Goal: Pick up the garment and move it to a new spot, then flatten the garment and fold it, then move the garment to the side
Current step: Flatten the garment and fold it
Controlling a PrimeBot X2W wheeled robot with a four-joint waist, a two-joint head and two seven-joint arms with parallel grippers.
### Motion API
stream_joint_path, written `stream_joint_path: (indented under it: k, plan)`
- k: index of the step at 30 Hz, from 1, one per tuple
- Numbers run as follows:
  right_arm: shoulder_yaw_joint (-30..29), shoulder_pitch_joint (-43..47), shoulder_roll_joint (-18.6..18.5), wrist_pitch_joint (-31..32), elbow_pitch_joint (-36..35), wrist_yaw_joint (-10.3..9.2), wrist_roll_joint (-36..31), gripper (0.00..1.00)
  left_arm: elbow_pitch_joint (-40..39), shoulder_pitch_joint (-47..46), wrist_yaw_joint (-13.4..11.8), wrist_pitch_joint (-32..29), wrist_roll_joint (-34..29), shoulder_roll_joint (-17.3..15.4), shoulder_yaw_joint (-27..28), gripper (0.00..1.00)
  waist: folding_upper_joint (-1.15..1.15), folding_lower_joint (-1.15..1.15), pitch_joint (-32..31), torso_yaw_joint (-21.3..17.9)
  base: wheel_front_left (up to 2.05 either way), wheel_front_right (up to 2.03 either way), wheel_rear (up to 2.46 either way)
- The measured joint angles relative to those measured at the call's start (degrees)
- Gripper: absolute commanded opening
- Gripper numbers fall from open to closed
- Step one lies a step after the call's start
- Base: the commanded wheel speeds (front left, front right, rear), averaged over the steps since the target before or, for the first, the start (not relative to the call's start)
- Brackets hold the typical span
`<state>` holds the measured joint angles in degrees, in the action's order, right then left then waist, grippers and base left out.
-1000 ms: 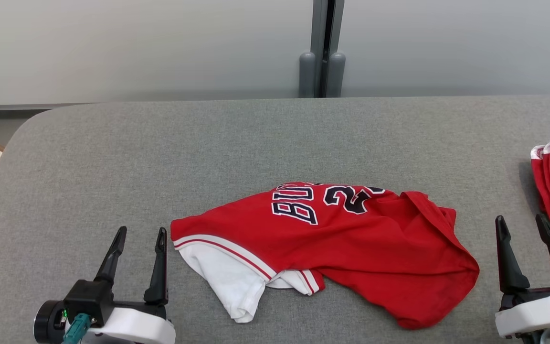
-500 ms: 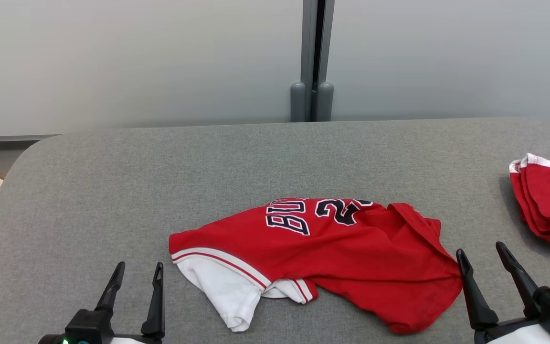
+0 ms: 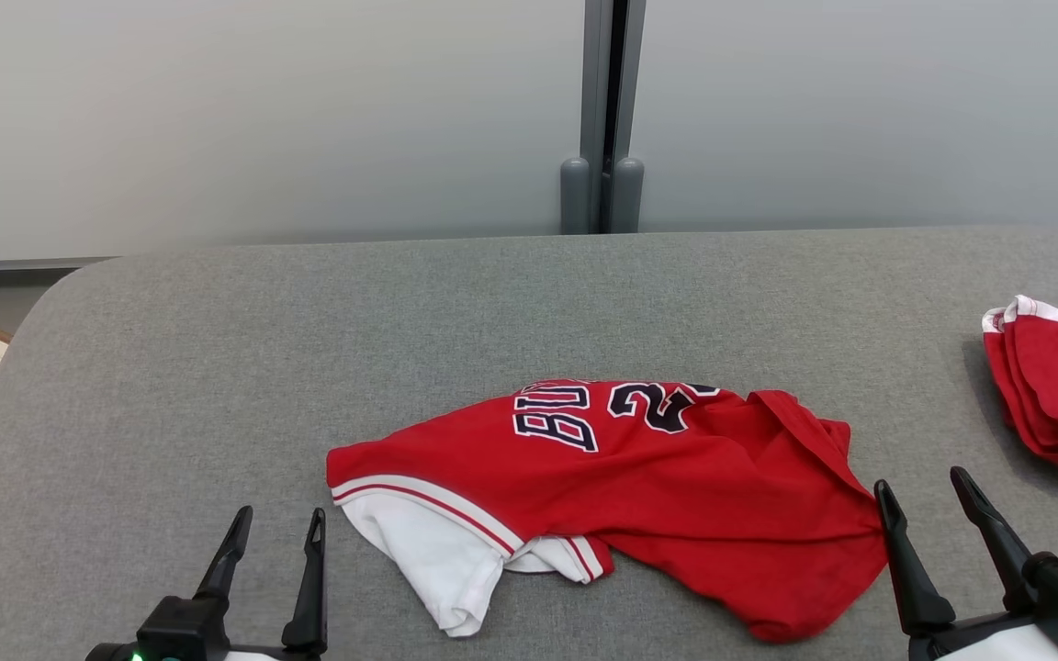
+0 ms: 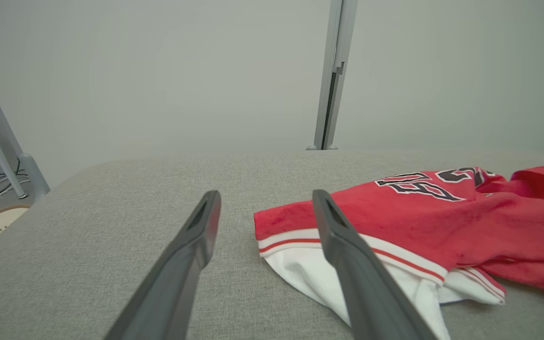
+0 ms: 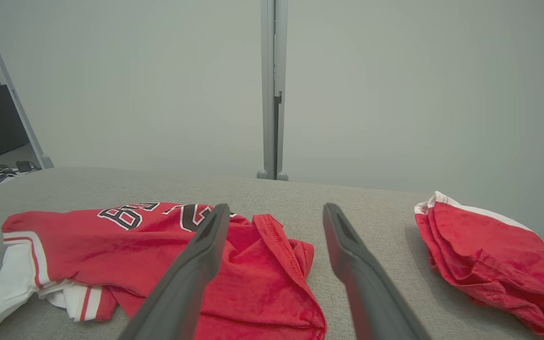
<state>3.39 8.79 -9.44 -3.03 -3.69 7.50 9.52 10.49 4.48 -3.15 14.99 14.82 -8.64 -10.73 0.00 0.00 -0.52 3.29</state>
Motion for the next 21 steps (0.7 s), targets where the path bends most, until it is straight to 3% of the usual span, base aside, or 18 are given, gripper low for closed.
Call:
stream_joint_path:
  k: [6,12,17,21]
  plan:
    - [0.02,-0.41,0.01,-0.07,0.24,0.0,0.44,1.0,-0.53,-0.48,0.45,-0.36,-0.04,0.24,-1.71,1.0,0.0,0.0,0.27,0.18,0.0,0.0,0.0]
    - [-0.05,-0.91,0.02,-0.49,0.52,0.0,0.51,1.0,0.66,-2.16,4.48,-3.35,-1.79,2.32,-9.75,1.0,0.0,0.0,1.79,0.07,0.0,0.0,0.0]
    - [-0.02,-1.55,0.49,-0.56,1.29,0.0,0.62,1.0,6.55,-2.35,6.37,-5.17,-1.18,3.91,-13.81,1.0,0.0,0.0,3.09,-0.81,0.0,0.0,0.0]
    - [-0.08,-1.77,0.78,-0.77,2.07,0.0,1.01,1.0,12.49,-2.8,6.01,-6.43,0.03,4.33,-13.89,1.0,0.0,0.0,3.87,-1.63,0.0,0.0,0.0]
